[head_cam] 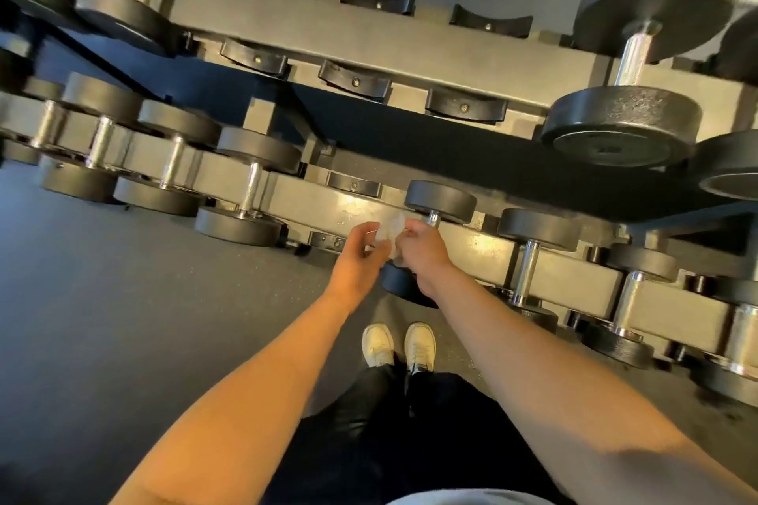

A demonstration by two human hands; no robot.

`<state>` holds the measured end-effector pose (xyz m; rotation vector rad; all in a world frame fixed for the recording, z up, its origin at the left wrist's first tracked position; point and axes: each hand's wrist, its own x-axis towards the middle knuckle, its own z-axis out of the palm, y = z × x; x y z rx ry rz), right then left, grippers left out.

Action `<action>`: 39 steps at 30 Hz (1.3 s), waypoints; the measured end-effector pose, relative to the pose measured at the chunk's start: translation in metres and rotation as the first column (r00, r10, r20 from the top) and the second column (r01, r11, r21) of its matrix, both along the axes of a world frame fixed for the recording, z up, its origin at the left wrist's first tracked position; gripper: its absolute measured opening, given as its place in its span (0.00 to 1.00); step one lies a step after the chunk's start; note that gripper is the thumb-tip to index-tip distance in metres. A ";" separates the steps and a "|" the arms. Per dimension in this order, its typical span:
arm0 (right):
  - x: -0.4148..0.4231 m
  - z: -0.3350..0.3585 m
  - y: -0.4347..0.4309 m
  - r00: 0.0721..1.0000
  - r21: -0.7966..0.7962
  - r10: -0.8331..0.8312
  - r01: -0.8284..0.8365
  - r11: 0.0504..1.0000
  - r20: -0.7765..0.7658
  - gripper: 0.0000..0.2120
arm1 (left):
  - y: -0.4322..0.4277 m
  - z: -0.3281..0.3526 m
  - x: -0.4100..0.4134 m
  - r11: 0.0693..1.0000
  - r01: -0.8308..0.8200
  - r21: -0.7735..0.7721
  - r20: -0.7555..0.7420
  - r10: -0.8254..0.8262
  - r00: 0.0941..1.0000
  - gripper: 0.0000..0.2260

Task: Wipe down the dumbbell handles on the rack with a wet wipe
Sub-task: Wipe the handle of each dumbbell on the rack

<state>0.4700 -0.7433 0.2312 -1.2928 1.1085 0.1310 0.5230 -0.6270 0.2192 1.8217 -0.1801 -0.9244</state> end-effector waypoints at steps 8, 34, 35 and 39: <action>0.036 0.050 0.057 0.999 0.060 -0.033 0.031 0.998 0.042 0.13 | 0.057 0.055 0.022 0.992 0.118 -0.036 0.232 -0.107 0.967 0.10; 0.190 0.084 0.266 0.969 0.079 -0.129 0.115 0.990 0.211 0.12 | 0.254 0.085 0.203 0.991 -0.121 0.057 -0.025 0.123 0.992 0.11; 0.196 0.086 0.264 0.969 0.087 -0.140 0.124 0.988 0.206 0.11 | 0.252 0.085 0.208 0.991 -0.115 0.064 -0.017 0.116 0.993 0.12; 0.225 0.078 0.252 0.982 0.062 -0.107 0.098 0.993 0.155 0.10 | 0.240 0.081 0.238 0.991 -0.088 0.105 0.024 0.086 0.996 0.12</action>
